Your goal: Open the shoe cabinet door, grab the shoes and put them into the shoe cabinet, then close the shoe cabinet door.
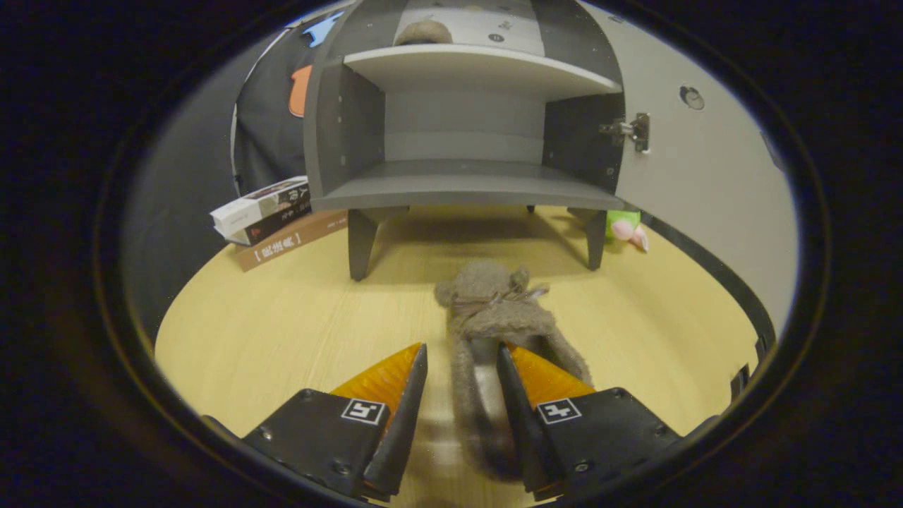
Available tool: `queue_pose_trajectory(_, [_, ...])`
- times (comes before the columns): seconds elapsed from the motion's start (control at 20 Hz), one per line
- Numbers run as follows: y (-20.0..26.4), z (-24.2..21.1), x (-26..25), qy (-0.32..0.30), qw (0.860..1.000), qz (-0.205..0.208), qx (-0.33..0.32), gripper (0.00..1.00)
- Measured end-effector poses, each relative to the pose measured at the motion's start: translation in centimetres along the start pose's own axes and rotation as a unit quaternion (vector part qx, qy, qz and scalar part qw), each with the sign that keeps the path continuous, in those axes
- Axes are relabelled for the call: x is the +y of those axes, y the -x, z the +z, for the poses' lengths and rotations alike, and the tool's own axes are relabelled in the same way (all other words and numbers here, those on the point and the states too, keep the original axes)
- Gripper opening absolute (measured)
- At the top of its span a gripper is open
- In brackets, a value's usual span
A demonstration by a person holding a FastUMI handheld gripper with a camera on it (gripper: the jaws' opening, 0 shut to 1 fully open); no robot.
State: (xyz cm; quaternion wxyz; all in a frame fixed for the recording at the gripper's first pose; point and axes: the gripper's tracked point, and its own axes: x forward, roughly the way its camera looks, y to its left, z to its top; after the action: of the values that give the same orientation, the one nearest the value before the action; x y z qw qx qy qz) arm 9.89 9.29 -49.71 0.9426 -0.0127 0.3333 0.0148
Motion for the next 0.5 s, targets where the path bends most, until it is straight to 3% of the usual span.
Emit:
queue_pose_trajectory(0.1, [-1.4, 1.0, -0.9, -0.015, 1.0, 0.0, -0.015, 0.53])
queue_pose_trajectory(0.15, [-2.3, 0.9, -0.5, -0.018, 0.999, 0.018, -0.02, 0.36])
queue_pose_trajectory(0.35, [-3.2, 1.4, 0.1, -0.028, 0.998, 0.058, -0.024, 0.13])
queue_pose_trajectory(0.5, [-2.7, 1.5, 0.1, -0.026, 0.997, 0.067, -0.034, 0.1])
